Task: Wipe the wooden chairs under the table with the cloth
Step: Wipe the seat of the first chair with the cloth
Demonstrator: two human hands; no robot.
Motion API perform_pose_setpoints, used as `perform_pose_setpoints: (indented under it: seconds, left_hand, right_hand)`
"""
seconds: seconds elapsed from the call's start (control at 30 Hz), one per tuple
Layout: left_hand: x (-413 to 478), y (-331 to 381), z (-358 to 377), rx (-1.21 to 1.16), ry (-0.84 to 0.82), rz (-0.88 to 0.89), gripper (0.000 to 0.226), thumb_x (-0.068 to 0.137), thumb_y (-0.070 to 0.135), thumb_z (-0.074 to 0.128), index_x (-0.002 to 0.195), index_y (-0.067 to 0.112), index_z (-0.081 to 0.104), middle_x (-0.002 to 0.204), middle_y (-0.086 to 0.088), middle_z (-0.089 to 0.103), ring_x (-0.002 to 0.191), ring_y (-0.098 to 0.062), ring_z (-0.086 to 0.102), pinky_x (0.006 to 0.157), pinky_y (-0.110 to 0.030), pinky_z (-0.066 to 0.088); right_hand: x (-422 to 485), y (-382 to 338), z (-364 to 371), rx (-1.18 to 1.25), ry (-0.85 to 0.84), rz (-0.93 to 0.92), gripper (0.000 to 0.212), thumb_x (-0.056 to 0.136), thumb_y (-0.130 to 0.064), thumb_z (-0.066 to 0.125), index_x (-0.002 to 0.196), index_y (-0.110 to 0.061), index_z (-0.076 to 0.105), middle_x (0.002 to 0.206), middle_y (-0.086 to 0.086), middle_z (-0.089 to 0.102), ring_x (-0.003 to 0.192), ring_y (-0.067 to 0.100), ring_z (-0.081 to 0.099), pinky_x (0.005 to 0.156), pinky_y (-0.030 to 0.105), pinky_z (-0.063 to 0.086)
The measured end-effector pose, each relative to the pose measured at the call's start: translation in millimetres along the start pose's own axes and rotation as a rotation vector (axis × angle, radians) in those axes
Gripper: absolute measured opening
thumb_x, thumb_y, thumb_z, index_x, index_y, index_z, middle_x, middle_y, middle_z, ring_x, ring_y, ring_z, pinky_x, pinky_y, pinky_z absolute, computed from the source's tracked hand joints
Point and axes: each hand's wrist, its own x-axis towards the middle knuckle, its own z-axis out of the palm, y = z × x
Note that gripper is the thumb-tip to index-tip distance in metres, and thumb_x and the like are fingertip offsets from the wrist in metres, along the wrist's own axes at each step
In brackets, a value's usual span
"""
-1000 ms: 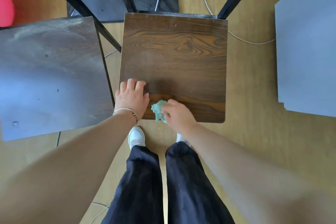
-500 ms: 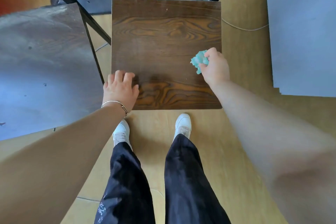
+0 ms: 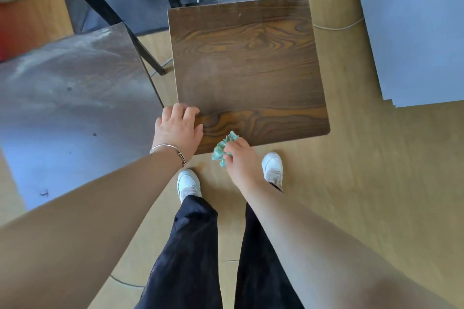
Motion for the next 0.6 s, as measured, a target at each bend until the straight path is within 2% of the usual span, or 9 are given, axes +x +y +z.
perform_pose_setpoints:
  seconds: [0.1, 0.17, 0.23, 0.3, 0.4, 0.47, 0.6]
  left_hand:
    - [4, -11, -11, 0.007, -0.002, 0.013, 0.037, 0.095, 0.035, 0.048, 0.129, 0.022, 0.048, 0.131, -0.007, 0.045, 0.118, -0.033, 0.038, 0.096, -0.046, 0.037]
    - [7, -19, -17, 0.011, 0.003, 0.028, 0.038, 0.094, 0.035, 0.049, 0.129, 0.021, 0.049, 0.131, -0.007, 0.045, 0.118, -0.033, 0.038, 0.095, -0.046, 0.037]
    - [13, -26, -21, 0.024, 0.008, 0.042, 0.038, 0.093, 0.036, 0.050, 0.128, 0.021, 0.049, 0.129, -0.008, 0.046, 0.117, -0.033, 0.039, 0.094, -0.046, 0.037]
    - [20, -30, -23, 0.025, 0.010, 0.044, 0.038, 0.093, 0.037, 0.050, 0.128, 0.021, 0.049, 0.129, -0.008, 0.046, 0.116, -0.034, 0.039, 0.094, -0.046, 0.038]
    - [34, -34, -25, -0.010, 0.018, 0.013, 0.038, 0.093, 0.036, 0.050, 0.127, 0.020, 0.049, 0.128, -0.009, 0.046, 0.118, -0.034, 0.039, 0.095, -0.047, 0.037]
    - [39, -40, -25, -0.027, 0.017, -0.014, 0.038, 0.093, 0.036, 0.049, 0.128, 0.020, 0.048, 0.130, -0.009, 0.045, 0.119, -0.034, 0.038, 0.096, -0.047, 0.036]
    - [35, -58, -22, -0.060, 0.024, -0.080, 0.038, 0.094, 0.035, 0.048, 0.129, 0.021, 0.048, 0.131, -0.008, 0.044, 0.121, -0.033, 0.037, 0.098, -0.046, 0.035]
  right_hand:
    - [5, -4, -17, 0.073, 0.077, 0.030, 0.009, 0.091, -0.014, 0.058, 0.096, -0.012, 0.065, 0.103, 0.003, 0.058, 0.084, 0.020, 0.057, 0.071, 0.030, 0.045]
    - [13, -2, -42, 0.092, 0.188, 0.051, 0.012, 0.091, -0.017, 0.062, 0.100, -0.012, 0.068, 0.100, 0.003, 0.060, 0.086, 0.015, 0.056, 0.072, 0.023, 0.038]
    - [31, 6, -72, 0.087, 0.354, 0.116, 0.014, 0.088, -0.018, 0.066, 0.101, -0.011, 0.069, 0.100, 0.006, 0.063, 0.090, 0.019, 0.060, 0.075, 0.019, 0.035]
    - [57, 18, -97, 0.094, 0.432, 0.219, 0.021, 0.087, -0.021, 0.069, 0.105, -0.011, 0.070, 0.104, 0.011, 0.064, 0.097, 0.026, 0.061, 0.083, 0.025, 0.041]
    - [87, 30, -104, 0.019, 0.308, 0.282, 0.031, 0.086, -0.023, 0.070, 0.113, -0.010, 0.068, 0.114, 0.014, 0.060, 0.104, 0.028, 0.059, 0.091, 0.030, 0.042]
    - [89, 26, -88, -0.060, 0.263, 0.219, 0.026, 0.087, -0.017, 0.068, 0.112, -0.009, 0.066, 0.117, 0.013, 0.059, 0.103, 0.029, 0.059, 0.087, 0.028, 0.042]
    - [72, 0, -48, -0.072, 0.236, 0.041, 0.014, 0.088, -0.011, 0.065, 0.102, -0.009, 0.067, 0.109, 0.008, 0.061, 0.092, 0.025, 0.061, 0.075, 0.030, 0.048]
